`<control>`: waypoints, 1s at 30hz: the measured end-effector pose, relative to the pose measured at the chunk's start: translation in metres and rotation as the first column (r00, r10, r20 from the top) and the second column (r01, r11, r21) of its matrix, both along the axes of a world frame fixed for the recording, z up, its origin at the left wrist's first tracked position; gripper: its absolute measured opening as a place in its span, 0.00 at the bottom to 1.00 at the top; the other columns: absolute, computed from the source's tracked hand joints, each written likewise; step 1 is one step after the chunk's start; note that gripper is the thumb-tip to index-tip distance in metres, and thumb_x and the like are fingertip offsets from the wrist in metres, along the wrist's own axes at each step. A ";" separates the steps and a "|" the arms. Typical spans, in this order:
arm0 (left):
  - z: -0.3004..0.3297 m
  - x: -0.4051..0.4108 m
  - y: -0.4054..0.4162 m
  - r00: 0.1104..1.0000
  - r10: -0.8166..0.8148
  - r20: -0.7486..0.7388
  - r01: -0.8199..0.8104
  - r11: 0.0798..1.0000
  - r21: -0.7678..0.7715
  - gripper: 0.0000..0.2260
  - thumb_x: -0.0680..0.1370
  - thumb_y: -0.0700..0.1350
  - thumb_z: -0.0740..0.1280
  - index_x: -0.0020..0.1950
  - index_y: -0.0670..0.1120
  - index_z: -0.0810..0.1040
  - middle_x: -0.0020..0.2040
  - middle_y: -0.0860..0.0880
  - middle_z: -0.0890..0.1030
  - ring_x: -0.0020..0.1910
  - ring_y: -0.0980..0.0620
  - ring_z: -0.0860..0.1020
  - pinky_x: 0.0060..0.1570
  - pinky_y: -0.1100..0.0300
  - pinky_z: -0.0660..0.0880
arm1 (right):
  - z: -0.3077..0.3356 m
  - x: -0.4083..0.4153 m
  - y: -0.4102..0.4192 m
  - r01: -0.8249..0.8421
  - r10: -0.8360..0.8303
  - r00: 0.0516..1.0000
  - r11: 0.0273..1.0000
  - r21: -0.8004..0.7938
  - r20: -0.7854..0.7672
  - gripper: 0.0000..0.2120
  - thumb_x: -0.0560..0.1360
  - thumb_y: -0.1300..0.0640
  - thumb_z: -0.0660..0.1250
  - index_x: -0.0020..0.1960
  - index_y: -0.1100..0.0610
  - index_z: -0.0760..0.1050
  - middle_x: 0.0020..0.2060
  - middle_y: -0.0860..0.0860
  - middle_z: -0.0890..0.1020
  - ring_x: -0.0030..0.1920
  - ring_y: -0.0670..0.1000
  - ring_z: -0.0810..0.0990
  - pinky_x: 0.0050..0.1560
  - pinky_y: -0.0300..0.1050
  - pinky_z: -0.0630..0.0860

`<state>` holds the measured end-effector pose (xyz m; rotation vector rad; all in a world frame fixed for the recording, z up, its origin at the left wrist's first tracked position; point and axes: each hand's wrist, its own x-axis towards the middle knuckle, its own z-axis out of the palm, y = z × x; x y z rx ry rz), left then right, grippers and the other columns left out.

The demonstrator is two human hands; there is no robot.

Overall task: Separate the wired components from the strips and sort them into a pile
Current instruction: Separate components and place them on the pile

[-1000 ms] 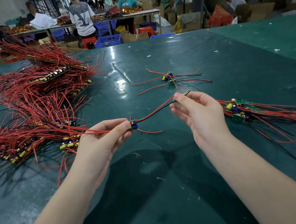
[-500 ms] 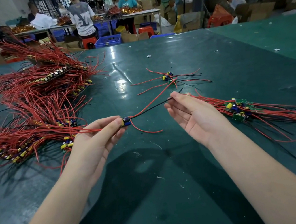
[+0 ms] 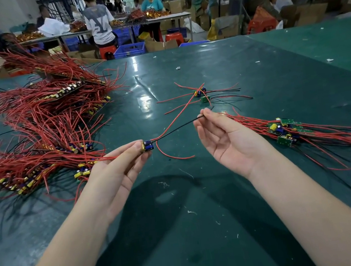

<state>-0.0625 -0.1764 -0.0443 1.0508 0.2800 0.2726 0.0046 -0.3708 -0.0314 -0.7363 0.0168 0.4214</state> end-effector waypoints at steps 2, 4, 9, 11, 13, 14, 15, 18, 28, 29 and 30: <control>0.001 0.000 0.001 1.000 -0.001 0.003 0.001 1.000 -0.019 0.04 0.73 0.35 0.67 0.46 0.37 0.80 0.38 0.45 0.85 0.38 0.53 0.84 0.38 0.69 0.78 | -0.002 0.002 -0.001 0.068 -0.064 0.996 0.996 -0.063 0.061 0.05 0.68 0.63 0.73 0.34 0.59 0.83 0.36 0.54 0.85 0.38 0.49 0.85 0.36 0.36 0.80; 0.002 0.000 0.001 1.000 0.001 0.011 -0.001 0.999 -0.040 0.04 0.74 0.35 0.66 0.46 0.36 0.80 0.38 0.45 0.84 0.38 0.53 0.84 0.37 0.70 0.78 | -0.004 0.004 -0.004 0.136 -0.126 0.987 0.987 -0.091 0.103 0.05 0.72 0.66 0.70 0.39 0.60 0.82 0.37 0.55 0.85 0.38 0.50 0.85 0.37 0.36 0.80; 0.002 0.001 0.001 1.000 0.007 -0.001 -0.007 0.999 -0.045 0.04 0.75 0.34 0.65 0.46 0.36 0.79 0.37 0.46 0.85 0.38 0.54 0.84 0.37 0.70 0.78 | -0.005 0.004 -0.001 0.245 -0.223 0.960 0.962 -0.119 0.172 0.02 0.73 0.67 0.70 0.43 0.62 0.80 0.37 0.55 0.85 0.37 0.49 0.85 0.38 0.36 0.79; 0.002 0.001 0.000 1.000 -0.006 -0.004 0.006 0.999 -0.051 0.04 0.75 0.34 0.66 0.47 0.36 0.80 0.38 0.45 0.85 0.38 0.54 0.84 0.37 0.70 0.78 | -0.004 0.002 0.002 0.205 -0.203 0.977 0.978 -0.029 0.067 0.04 0.73 0.67 0.70 0.40 0.62 0.81 0.37 0.55 0.85 0.37 0.49 0.85 0.36 0.36 0.79; 0.002 0.002 -0.002 1.000 -0.020 0.002 0.020 0.999 -0.049 0.04 0.75 0.34 0.66 0.47 0.36 0.80 0.38 0.45 0.85 0.38 0.54 0.84 0.38 0.70 0.78 | -0.003 0.002 0.002 0.160 -0.153 0.985 0.983 0.091 -0.084 0.06 0.71 0.66 0.71 0.36 0.61 0.83 0.37 0.55 0.85 0.36 0.48 0.85 0.34 0.35 0.79; 0.002 0.002 -0.002 1.000 -0.020 0.007 0.020 0.998 -0.052 0.04 0.75 0.34 0.66 0.46 0.36 0.80 0.38 0.45 0.85 0.38 0.54 0.84 0.38 0.70 0.78 | -0.003 0.001 0.003 0.142 -0.125 0.983 0.981 0.130 -0.132 0.05 0.69 0.65 0.72 0.34 0.61 0.84 0.37 0.54 0.85 0.36 0.48 0.85 0.33 0.35 0.79; 0.002 0.002 -0.001 1.000 -0.013 0.012 0.014 0.998 -0.059 0.04 0.75 0.34 0.66 0.46 0.36 0.80 0.38 0.45 0.85 0.38 0.54 0.84 0.38 0.70 0.78 | -0.004 0.001 0.004 0.121 -0.100 0.984 0.983 0.141 -0.147 0.03 0.67 0.65 0.73 0.34 0.61 0.84 0.37 0.54 0.85 0.36 0.48 0.85 0.34 0.35 0.79; 0.003 0.002 0.002 0.999 0.005 0.039 -0.002 0.998 -0.068 0.04 0.73 0.35 0.68 0.46 0.36 0.80 0.38 0.45 0.85 0.38 0.54 0.84 0.38 0.70 0.78 | -0.007 -0.002 0.009 0.050 -0.046 0.996 0.998 0.047 -0.074 0.05 0.62 0.61 0.75 0.38 0.60 0.84 0.40 0.54 0.86 0.38 0.48 0.85 0.36 0.37 0.80; -0.004 -0.003 -0.008 0.992 -0.111 0.062 0.100 0.983 0.153 0.10 0.66 0.41 0.71 0.45 0.39 0.82 0.41 0.44 0.85 0.40 0.53 0.83 0.44 0.66 0.79 | -0.016 -0.010 0.021 -0.001 0.030 0.988 0.983 -0.186 0.153 0.14 0.61 0.60 0.74 0.46 0.60 0.81 0.41 0.55 0.85 0.36 0.48 0.84 0.38 0.38 0.80; -0.005 -0.003 -0.008 0.992 -0.111 0.057 0.101 0.982 0.159 0.10 0.65 0.41 0.71 0.45 0.39 0.81 0.41 0.44 0.85 0.40 0.52 0.83 0.44 0.66 0.79 | -0.016 -0.010 0.021 0.012 0.017 0.988 0.982 -0.190 0.153 0.13 0.62 0.61 0.74 0.46 0.60 0.80 0.39 0.54 0.85 0.35 0.48 0.84 0.38 0.38 0.80; -0.005 -0.003 -0.008 0.992 -0.111 0.056 0.101 0.982 0.160 0.10 0.65 0.41 0.71 0.45 0.39 0.81 0.41 0.44 0.85 0.40 0.52 0.83 0.44 0.66 0.79 | -0.016 -0.010 0.020 0.027 0.002 0.989 0.981 -0.190 0.148 0.11 0.63 0.62 0.74 0.45 0.60 0.81 0.39 0.54 0.85 0.35 0.47 0.84 0.37 0.38 0.80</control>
